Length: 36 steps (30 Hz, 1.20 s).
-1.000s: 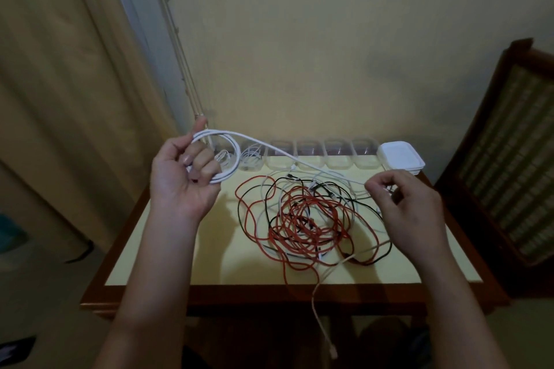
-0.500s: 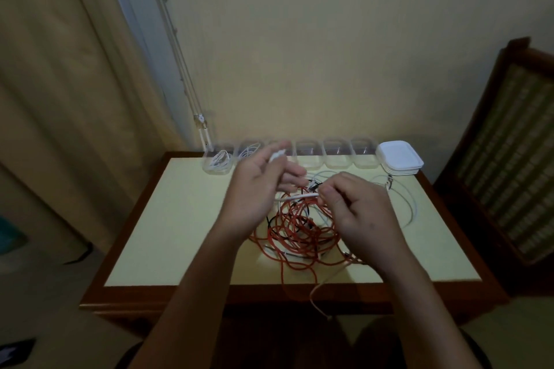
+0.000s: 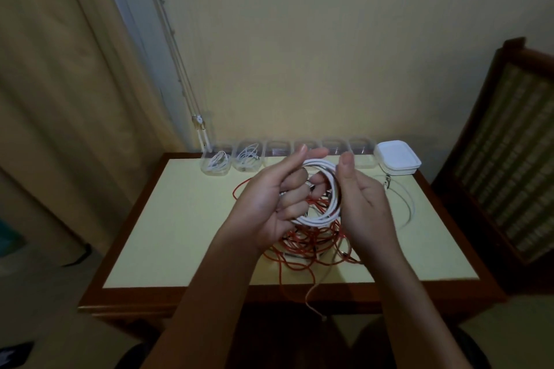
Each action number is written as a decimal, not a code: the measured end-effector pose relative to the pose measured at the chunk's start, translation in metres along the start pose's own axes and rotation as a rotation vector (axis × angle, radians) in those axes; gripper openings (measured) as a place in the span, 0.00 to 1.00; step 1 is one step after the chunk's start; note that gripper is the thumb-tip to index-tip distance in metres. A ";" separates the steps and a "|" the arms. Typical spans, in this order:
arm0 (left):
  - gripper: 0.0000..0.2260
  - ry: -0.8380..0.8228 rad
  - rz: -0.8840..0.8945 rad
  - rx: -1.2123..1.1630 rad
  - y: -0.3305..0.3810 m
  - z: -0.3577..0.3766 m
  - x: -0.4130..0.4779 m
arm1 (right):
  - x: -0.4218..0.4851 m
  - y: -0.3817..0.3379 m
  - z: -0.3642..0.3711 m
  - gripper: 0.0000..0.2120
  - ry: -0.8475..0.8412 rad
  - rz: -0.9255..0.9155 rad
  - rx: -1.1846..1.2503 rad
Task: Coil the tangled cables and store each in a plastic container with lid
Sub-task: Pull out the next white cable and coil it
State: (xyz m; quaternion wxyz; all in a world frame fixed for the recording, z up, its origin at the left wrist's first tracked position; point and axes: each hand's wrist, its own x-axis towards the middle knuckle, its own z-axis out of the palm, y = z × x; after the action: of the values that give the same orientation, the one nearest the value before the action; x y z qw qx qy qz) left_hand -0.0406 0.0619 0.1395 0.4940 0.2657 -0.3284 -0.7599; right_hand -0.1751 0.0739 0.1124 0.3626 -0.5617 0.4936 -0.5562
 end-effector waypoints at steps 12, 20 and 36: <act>0.14 0.115 0.127 0.267 -0.018 0.007 0.001 | -0.004 0.004 0.013 0.18 0.108 -0.159 -0.123; 0.13 0.126 0.206 0.216 -0.013 0.002 0.003 | 0.002 0.007 0.010 0.20 0.024 -0.193 -0.150; 0.10 0.072 0.288 -0.732 0.070 -0.077 -0.004 | 0.017 0.024 -0.041 0.06 0.114 -0.215 -0.273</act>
State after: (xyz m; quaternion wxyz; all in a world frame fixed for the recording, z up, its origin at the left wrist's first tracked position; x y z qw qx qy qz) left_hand 0.0571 0.0268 0.1440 0.6690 0.0495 -0.0521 -0.7398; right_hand -0.2210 0.0573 0.0986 0.1930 -0.6226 0.5215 -0.5505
